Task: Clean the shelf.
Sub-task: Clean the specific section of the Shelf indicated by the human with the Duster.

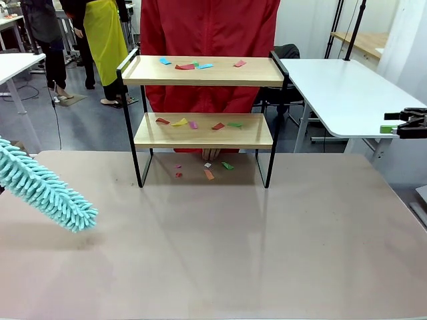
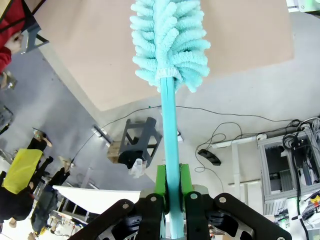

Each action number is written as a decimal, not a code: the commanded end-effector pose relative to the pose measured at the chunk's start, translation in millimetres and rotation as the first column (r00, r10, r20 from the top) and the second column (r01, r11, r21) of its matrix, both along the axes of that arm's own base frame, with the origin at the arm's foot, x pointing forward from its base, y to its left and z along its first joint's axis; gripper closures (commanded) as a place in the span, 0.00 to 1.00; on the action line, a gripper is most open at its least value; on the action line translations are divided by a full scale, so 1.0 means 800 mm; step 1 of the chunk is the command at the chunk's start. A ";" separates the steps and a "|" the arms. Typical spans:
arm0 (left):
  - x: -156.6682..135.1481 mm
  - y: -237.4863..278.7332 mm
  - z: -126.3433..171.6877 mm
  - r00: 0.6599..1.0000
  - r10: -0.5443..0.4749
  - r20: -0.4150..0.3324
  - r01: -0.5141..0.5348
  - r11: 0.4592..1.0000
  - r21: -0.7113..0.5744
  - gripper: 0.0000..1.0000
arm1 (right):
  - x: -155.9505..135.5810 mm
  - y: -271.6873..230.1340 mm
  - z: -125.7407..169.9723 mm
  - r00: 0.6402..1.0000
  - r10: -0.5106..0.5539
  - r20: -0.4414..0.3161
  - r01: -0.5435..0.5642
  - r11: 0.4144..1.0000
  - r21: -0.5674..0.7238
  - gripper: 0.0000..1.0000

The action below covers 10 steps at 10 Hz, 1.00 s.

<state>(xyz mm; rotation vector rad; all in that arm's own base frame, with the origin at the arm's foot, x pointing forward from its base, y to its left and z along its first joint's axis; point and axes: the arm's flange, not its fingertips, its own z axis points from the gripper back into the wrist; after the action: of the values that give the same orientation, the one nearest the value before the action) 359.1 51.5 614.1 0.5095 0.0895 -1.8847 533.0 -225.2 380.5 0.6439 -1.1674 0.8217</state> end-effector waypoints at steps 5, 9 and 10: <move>0.002 0.004 0.003 1.000 -0.001 0.014 0.001 1.000 0.003 0.87 | -0.001 0.003 0.003 1.000 0.003 0.004 -0.003 1.000 0.003 0.00; 0.002 0.004 0.003 1.000 -0.001 0.014 0.001 1.000 0.003 0.87 | -0.001 0.003 0.003 1.000 0.003 0.004 -0.003 1.000 0.003 0.00; 0.002 0.004 0.003 1.000 -0.001 0.014 0.001 1.000 0.003 0.87 | -0.001 0.003 0.003 1.000 0.003 0.004 -0.003 1.000 0.003 0.00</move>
<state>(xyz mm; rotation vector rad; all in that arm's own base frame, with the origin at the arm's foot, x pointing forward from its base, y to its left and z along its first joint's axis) 359.1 51.5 614.1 0.5097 0.0894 -1.8847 533.0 -225.2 380.5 0.6439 -1.1674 0.8217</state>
